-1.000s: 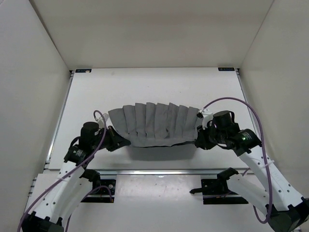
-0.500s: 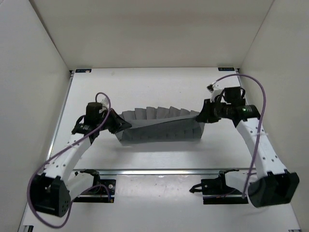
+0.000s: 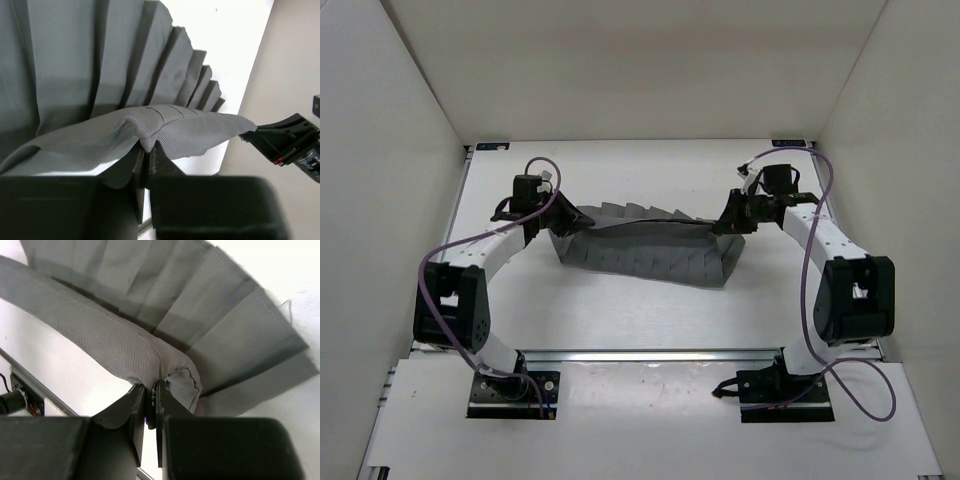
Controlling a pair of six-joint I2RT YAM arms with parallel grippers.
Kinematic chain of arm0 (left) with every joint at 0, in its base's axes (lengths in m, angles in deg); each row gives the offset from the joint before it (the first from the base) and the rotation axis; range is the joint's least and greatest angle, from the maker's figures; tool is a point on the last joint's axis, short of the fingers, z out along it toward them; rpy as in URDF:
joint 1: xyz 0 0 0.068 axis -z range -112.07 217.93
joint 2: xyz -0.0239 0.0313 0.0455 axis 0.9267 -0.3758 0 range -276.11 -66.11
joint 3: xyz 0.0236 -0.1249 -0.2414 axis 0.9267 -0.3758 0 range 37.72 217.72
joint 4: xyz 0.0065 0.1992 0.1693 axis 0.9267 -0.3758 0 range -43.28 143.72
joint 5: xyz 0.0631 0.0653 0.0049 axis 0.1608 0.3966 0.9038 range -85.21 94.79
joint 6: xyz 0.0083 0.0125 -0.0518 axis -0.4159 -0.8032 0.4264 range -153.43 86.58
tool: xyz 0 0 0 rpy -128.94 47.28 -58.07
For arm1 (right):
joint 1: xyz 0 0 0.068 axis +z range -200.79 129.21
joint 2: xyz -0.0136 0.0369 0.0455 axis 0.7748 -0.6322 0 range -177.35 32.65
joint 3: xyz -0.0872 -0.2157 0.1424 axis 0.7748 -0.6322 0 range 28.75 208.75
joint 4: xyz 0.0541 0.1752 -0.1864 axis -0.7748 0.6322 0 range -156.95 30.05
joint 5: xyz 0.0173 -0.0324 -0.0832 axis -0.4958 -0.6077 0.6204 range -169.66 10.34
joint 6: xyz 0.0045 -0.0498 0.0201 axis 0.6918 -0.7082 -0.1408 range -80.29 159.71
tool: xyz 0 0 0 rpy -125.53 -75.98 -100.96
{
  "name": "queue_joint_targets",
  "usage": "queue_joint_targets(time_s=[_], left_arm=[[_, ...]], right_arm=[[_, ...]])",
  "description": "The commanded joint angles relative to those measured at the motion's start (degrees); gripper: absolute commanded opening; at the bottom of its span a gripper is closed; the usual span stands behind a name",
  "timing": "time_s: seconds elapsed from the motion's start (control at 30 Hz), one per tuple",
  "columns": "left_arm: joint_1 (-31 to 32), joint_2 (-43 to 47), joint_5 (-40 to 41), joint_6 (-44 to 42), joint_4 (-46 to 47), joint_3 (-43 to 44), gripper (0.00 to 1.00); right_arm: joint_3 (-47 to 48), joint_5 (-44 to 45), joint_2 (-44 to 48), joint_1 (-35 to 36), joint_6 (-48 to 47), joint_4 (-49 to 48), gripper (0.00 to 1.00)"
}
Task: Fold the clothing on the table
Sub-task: Fold the skirt
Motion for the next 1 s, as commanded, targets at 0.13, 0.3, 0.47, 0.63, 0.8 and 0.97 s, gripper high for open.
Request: queue_joint_targets(time_s=[0.13,0.3,0.47,0.63,0.8,0.97], left_arm=[[-2.25,-10.52,0.01,0.95,3.62,11.95,0.59],[-3.04,-17.74,-3.08,0.00,-0.15,22.43,0.77],[-2.60,-10.20,0.79,-3.88,-1.75,8.95,0.77],[1.26,0.17,6.84,-6.95,-2.70,-4.27,0.81],[3.20,6.68,11.16,-4.24,0.79,-13.95,0.82],[3.72,7.74,14.84,-0.99,3.88,-17.82,0.87]], right_arm=[[7.90,5.26,-7.23,-0.87,3.69,-4.36,0.00],[9.59,13.80,-8.31,-0.95,8.86,-5.24,0.45],[-2.78,20.91,4.59,0.19,13.35,-12.97,0.62],[-16.57,19.08,15.06,-1.65,20.63,-12.71,0.63],[-32.33,20.39,29.55,-0.96,29.70,-18.77,0.71],[-38.66,18.39,31.43,-0.25,34.27,-22.90,0.70]])
